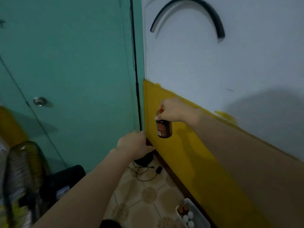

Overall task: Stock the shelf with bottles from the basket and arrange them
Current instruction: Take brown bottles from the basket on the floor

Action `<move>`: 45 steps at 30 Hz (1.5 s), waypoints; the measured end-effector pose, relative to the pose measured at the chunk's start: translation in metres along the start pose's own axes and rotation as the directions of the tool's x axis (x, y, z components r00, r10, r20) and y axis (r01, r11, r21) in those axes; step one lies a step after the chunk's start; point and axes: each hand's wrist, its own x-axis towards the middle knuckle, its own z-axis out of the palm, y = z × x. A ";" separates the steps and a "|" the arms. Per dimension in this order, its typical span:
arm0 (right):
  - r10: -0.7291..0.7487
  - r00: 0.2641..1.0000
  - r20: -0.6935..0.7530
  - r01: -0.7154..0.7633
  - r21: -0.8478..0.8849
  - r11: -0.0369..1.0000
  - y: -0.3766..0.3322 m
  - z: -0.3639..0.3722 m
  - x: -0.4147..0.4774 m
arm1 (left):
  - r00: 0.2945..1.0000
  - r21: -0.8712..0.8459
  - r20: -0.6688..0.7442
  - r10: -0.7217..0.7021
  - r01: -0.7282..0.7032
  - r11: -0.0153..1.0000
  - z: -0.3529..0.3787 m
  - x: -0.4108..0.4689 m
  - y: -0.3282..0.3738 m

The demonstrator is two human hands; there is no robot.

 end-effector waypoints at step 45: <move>0.760 0.551 0.344 -0.789 -0.080 0.609 0.581 0.863 0.036 | 0.666 -0.099 0.511 0.543 -0.582 0.807 0.898 0.338 0.109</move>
